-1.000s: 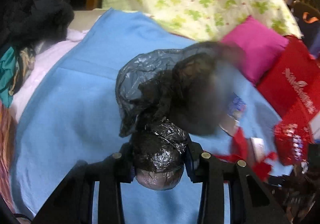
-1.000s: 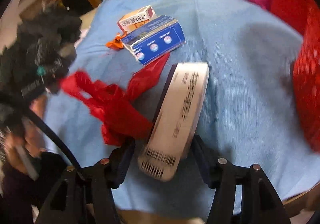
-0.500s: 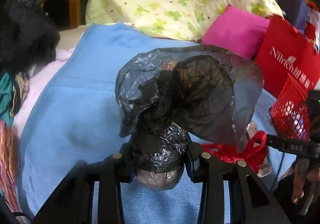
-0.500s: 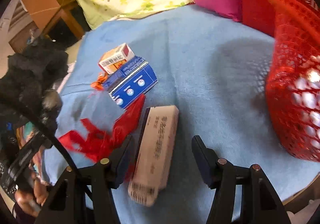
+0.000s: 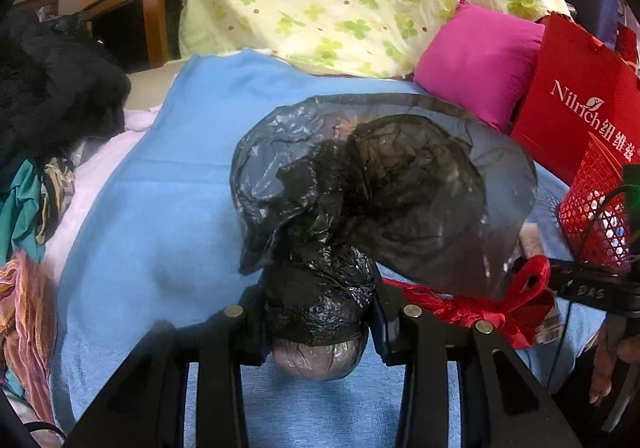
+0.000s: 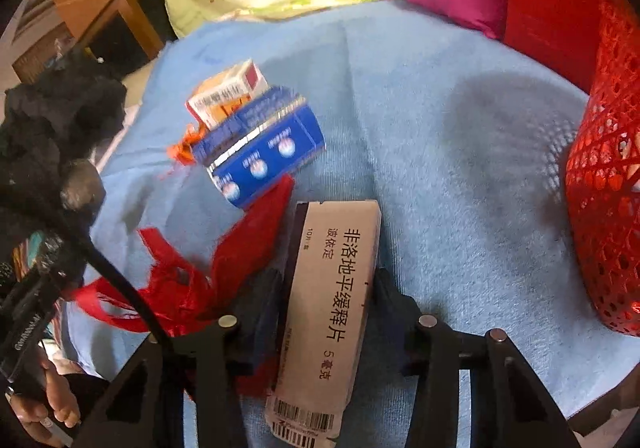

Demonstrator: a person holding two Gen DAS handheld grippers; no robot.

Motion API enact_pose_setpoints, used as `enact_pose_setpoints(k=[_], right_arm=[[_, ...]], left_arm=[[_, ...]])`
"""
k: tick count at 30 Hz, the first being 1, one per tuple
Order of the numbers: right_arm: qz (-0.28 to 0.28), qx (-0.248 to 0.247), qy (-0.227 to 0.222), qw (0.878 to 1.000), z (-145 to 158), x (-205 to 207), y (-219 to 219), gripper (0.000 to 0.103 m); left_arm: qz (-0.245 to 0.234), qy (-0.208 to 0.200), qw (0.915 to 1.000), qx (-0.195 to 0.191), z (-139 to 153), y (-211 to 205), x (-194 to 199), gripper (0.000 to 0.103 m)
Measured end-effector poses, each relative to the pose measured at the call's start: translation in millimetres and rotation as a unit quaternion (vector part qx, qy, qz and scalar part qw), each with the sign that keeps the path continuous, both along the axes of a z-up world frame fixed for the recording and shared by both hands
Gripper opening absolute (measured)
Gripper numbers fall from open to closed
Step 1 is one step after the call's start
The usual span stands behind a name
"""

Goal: Collect trash
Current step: 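Carry the black bag and white pill box to the wastebasket and release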

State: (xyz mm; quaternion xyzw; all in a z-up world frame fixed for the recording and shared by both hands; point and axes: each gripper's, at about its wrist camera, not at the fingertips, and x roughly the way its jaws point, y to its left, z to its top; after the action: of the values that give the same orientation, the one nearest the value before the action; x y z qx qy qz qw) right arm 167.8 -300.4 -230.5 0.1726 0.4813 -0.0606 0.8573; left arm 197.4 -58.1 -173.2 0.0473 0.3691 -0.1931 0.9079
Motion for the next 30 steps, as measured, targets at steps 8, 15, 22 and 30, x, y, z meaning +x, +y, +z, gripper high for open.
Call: enact_pose_setpoints(k=[8,15,22,30], right_arm=[[-0.03,0.009,-0.095,0.995,37.6,-21.0,-15.2,0.049],[-0.025,-0.015,-0.185,0.982,77.8,-48.1,-13.1,0.049],[-0.026,-0.031,-0.238,0.97,102.9,-73.9,-19.4,0.049],[-0.048,-0.03,-0.27,0.961,117.9,-99.1,-41.6,0.049]], left_arm=[[0.025,-0.024,0.9991,0.025,3.6,-1.7,-5.1,0.04],[0.041,-0.045,0.9961,0.063,12.8,-12.3,-15.7,0.04],[0.034,-0.074,0.993,0.086,41.6,-40.0,-33.0,0.04],[-0.006,-0.121,0.9873,0.103,78.3,-89.0,-64.3,0.041]])
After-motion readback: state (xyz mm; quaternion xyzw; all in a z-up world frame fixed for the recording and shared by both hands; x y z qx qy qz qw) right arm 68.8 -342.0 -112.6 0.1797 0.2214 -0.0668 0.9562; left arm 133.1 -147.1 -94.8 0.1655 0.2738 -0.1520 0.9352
